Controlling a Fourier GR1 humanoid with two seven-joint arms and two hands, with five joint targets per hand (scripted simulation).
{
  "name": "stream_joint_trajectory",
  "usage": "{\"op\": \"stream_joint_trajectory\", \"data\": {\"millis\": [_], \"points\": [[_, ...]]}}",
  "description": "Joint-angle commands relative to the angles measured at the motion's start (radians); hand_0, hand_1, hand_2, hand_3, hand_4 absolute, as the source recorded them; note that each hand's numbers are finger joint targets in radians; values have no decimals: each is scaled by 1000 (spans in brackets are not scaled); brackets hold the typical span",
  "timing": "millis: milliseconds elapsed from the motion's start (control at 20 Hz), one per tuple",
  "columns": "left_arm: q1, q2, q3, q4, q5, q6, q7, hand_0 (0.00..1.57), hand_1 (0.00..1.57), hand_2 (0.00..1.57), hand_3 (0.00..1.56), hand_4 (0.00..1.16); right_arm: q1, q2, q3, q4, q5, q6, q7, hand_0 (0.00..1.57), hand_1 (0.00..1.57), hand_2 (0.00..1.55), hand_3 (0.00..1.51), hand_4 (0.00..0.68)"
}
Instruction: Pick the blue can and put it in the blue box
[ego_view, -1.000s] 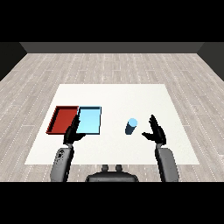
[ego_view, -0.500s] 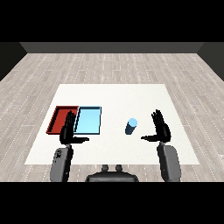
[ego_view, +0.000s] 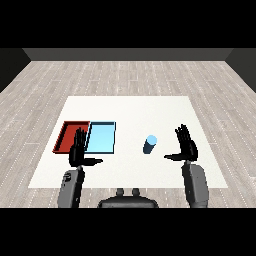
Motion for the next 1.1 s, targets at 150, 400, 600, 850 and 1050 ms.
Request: {"op": "stream_joint_trajectory", "data": {"millis": [150, 400, 600, 850, 1050], "points": [[-26, 18, 30, 37, 34, -2, 10, 0, 0, 0, 0, 0, 21, 44, 24, 34, 34, -31, -16, 0, 0, 0, 0, 0], [-17, 31, 27, 104, 18, -26, -82, 0, 0, 0, 0, 0, -123, 6, -14, 267, 14, 22, -61, 0, 0, 0, 0, 0], [-18, -3, -5, 57, -1, 21, -46, 0, 0, 0, 0, 0, -86, -1, -20, 167, -15, -11, 24, 0, 0, 0, 0, 0], [-20, 32, 34, 60, 44, -12, -9, 0, 0, 0, 0, 0, -141, 28, -14, 283, -19, -26, 4, 0, 0, 0, 0, 0], [-7, 14, 20, 53, 38, -9, -52, 0, 0, 0, 0, 0, -169, 19, -18, 342, -31, -17, 7, 0, 0, 0, 0, 0]]}}
